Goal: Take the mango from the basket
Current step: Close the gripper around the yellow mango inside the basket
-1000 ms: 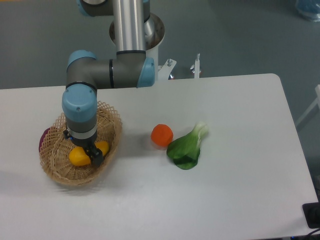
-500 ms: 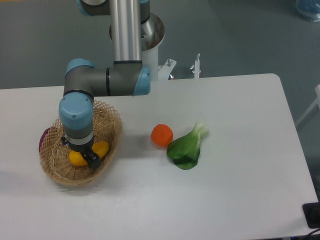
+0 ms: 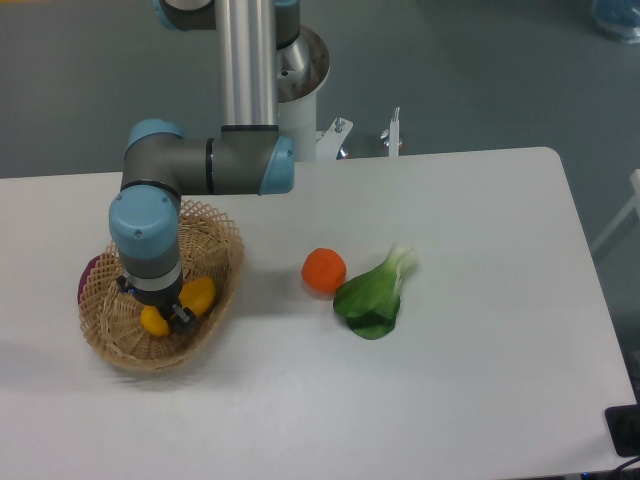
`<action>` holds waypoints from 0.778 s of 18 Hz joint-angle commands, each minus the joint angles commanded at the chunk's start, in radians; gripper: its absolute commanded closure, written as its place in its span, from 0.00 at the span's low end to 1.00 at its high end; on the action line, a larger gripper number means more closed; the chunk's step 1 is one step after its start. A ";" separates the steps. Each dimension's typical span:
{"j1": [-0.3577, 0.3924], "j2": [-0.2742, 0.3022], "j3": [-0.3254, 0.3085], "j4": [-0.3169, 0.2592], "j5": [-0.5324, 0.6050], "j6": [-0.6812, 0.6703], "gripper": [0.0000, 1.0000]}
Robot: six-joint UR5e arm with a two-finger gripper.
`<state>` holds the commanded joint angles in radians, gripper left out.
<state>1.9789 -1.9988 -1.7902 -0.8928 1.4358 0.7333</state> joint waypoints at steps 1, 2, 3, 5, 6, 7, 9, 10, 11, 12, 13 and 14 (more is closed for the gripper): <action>0.000 0.002 0.000 0.000 0.002 -0.002 0.66; 0.001 0.009 0.002 -0.002 0.000 -0.003 0.66; 0.001 0.020 0.003 -0.005 -0.002 -0.005 0.66; 0.001 0.040 0.008 -0.009 -0.008 -0.005 0.66; 0.003 0.043 0.009 -0.009 -0.008 -0.005 0.66; 0.006 0.043 0.012 -0.009 -0.006 -0.003 0.66; 0.026 0.051 0.021 -0.009 -0.008 -0.002 0.66; 0.041 0.060 0.026 -0.011 -0.009 0.004 0.66; 0.057 0.070 0.029 -0.011 -0.011 0.008 0.66; 0.070 0.086 0.035 -0.011 -0.011 0.009 0.66; 0.081 0.094 0.044 -0.011 -0.012 0.009 0.66; 0.092 0.095 0.052 -0.011 -0.011 0.009 0.65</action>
<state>2.0708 -1.9037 -1.7381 -0.9035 1.4251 0.7424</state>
